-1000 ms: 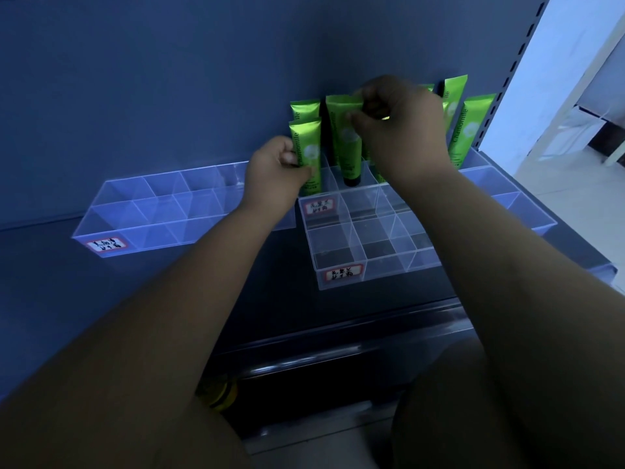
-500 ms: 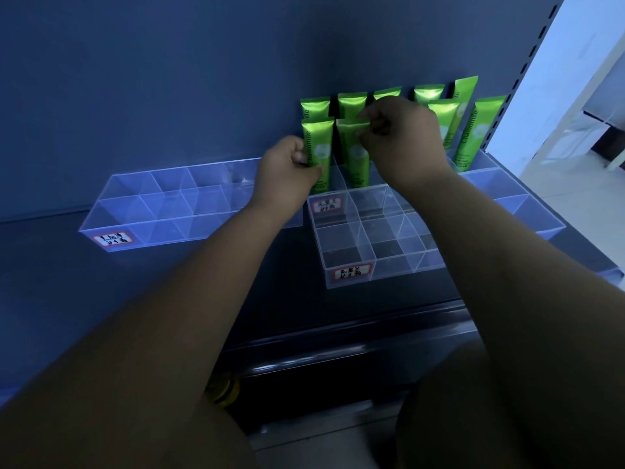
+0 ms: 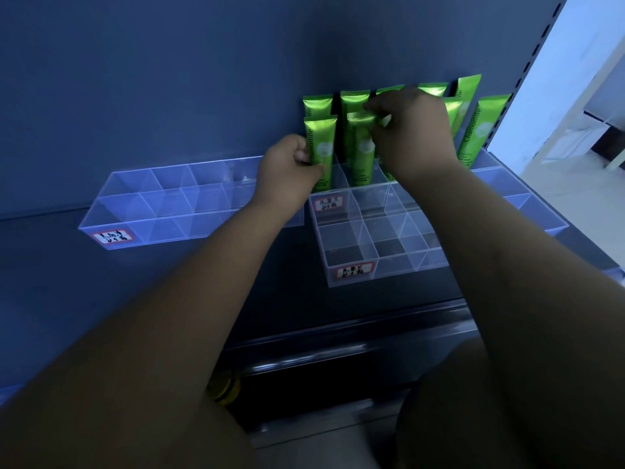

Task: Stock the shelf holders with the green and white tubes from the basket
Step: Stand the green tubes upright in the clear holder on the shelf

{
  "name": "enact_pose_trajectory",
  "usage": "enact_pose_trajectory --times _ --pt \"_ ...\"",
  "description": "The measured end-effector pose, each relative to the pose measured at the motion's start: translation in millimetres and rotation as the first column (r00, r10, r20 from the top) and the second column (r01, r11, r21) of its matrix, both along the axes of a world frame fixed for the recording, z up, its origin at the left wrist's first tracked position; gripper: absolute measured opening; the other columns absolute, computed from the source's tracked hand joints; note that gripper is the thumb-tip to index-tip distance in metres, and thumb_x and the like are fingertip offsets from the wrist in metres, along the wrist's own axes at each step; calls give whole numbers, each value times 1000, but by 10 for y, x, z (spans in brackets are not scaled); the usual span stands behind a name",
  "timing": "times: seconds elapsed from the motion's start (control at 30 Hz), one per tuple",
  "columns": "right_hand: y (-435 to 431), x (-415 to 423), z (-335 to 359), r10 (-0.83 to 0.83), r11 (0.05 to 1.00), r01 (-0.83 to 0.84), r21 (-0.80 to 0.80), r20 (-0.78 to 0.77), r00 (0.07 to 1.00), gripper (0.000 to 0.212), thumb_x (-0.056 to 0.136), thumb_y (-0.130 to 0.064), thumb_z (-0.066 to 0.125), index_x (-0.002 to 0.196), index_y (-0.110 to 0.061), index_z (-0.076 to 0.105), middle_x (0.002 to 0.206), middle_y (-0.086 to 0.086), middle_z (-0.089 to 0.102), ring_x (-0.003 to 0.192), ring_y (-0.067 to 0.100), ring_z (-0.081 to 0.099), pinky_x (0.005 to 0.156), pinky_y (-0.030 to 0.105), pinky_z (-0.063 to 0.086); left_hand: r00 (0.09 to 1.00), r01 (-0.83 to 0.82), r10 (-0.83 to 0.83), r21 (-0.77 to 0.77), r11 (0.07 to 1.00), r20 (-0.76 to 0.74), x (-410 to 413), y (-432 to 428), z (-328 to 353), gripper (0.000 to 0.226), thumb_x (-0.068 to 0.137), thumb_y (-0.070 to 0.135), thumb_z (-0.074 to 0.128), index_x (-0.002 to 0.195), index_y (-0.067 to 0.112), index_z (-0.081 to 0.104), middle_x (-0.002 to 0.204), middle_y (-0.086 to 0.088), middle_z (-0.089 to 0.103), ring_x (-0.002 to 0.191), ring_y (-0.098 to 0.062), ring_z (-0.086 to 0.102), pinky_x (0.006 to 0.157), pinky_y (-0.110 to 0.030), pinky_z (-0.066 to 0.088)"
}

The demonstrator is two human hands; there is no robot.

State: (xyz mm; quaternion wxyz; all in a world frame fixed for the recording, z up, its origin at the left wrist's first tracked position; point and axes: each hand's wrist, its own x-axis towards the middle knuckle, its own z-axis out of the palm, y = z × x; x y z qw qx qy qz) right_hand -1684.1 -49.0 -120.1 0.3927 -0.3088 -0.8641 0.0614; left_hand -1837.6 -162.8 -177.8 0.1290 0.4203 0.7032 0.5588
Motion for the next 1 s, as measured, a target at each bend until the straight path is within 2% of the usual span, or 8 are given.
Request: enact_pose_trajectory --times 0.13,0.37,0.57,0.7,0.8,0.9,1.0 --pt "10 -19 -3 -33 999 33 12 20 999 46 78 -8 57 120 -14 75 114 16 72 108 36 63 86 33 47 1000 -5 5 -8 1000 4 19 -15 11 37 82 -2 75 73 24 51 70 11 54 63 -1 51 63 -21 45" --pt "-9 -23 2 -64 998 63 10 49 997 41 78 -10 55 115 -10 74 111 20 70 104 40 62 83 37 50 1000 -6 5 -11 1000 -25 11 -21 6 25 81 0 76 84 11 54 76 4 53 73 -14 53 69 -28 47" --pt "-34 -7 33 -52 998 53 -19 56 997 40 81 -17 57 118 -14 74 115 17 71 107 37 62 84 35 48 997 -38 37 -7 999 -69 31 -27 16 35 81 1 77 73 24 52 73 10 57 71 -11 57 71 -35 55" --pt "-66 26 68 -48 997 52 -53 71 996 41 84 -20 58 122 -17 73 121 15 70 111 35 61 87 34 48 996 -43 41 -24 999 -83 37 -33 25 29 81 2 77 76 19 54 75 9 58 73 -11 59 75 -41 58" --pt "-110 64 102 -43 997 48 -61 87 995 39 87 -20 60 124 -17 72 123 14 67 112 35 61 87 35 48 995 -57 54 -32 998 -85 49 -36 51 34 82 3 78 74 25 52 76 12 57 70 -6 57 71 -32 54" --pt "-175 88 151 -71 996 78 -47 128 989 38 89 -24 59 125 -22 70 125 8 65 113 32 61 85 36 52 997 -48 45 -44 998 -62 80 -55 91 33 84 8 78 86 30 54 83 13 59 74 -1 58 71 -26 52" --pt "-301 127 212 -107 993 114 -28 177 978 36 91 -29 57 124 -22 69 129 6 62 110 34 61 82 40 55 996 -72 69 -68 995 -50 132 -103 169 32 86 18 79 107 25 55 89 15 59 81 0 58 75 -25 52"
